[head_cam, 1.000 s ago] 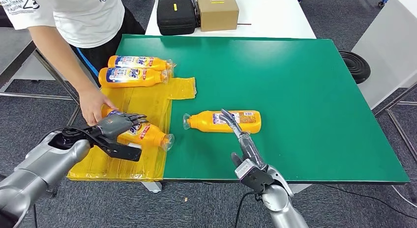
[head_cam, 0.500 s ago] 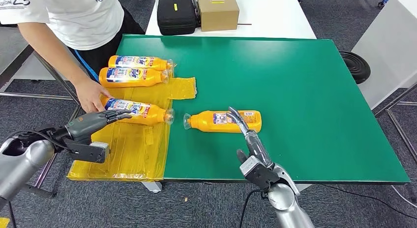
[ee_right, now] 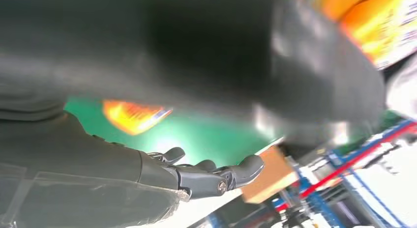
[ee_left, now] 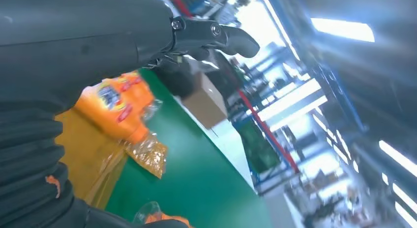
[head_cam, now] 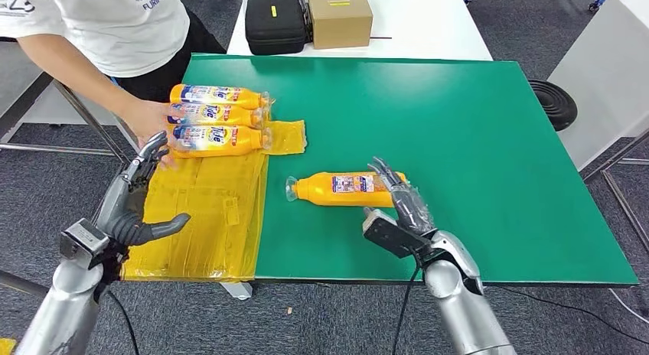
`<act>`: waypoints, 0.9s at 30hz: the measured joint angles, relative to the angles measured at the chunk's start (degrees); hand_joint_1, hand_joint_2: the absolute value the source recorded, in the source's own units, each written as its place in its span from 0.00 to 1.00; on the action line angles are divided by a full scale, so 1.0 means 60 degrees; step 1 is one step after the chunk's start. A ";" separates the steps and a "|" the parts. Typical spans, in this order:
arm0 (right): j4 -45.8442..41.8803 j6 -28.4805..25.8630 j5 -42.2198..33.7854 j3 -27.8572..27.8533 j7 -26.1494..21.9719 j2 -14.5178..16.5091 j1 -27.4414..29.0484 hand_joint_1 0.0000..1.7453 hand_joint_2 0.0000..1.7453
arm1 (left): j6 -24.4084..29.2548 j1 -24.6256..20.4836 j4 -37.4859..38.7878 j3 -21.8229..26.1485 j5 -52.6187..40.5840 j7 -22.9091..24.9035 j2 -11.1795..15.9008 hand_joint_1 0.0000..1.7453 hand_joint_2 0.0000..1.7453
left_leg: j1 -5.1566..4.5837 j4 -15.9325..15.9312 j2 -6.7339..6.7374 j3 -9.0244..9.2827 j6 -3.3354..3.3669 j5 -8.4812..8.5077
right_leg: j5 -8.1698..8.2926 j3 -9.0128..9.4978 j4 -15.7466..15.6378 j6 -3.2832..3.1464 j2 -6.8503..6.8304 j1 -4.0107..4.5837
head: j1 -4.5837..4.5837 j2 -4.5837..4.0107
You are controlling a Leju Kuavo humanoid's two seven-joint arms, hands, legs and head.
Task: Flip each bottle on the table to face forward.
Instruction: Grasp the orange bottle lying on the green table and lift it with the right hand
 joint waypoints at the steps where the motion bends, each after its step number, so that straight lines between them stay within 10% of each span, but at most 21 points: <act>1: 0.0178 -0.0009 0.0103 -0.0033 0.0064 -0.0057 -0.0121 0.00 1.00 | 0.0055 0.0111 0.0005 0.0202 0.0004 0.0120 -0.0185 0.00 1.00 | 0.0000 0.0000 0.0000 -0.0001 0.0000 0.0000 | 0.0001 0.0001 0.0000 0.0001 0.0000 0.0001 | 0.0000 0.0000; 14: 0.3362 0.0695 0.1327 0.0134 0.0824 -0.1126 -0.2628 0.00 1.00 | 0.1672 0.0975 0.0620 0.1753 -0.0152 0.1564 -0.1808 0.00 1.00 | -0.0006 0.0001 -0.0012 -0.0016 0.0008 0.0006 | 0.0008 0.0001 0.0001 0.0009 -0.0010 -0.0001 | -0.0007 0.0000; 27: 0.7024 0.2197 0.1748 0.1589 0.0646 -0.1469 -0.6009 0.00 1.00 | 0.2197 0.1129 0.1175 0.1811 -0.0196 0.1641 -0.2265 0.00 1.00 | -0.0003 0.0004 -0.0011 -0.0017 0.0014 0.0014 | 0.0012 -0.0002 0.0004 0.0013 -0.0012 0.0001 | -0.0006 0.0000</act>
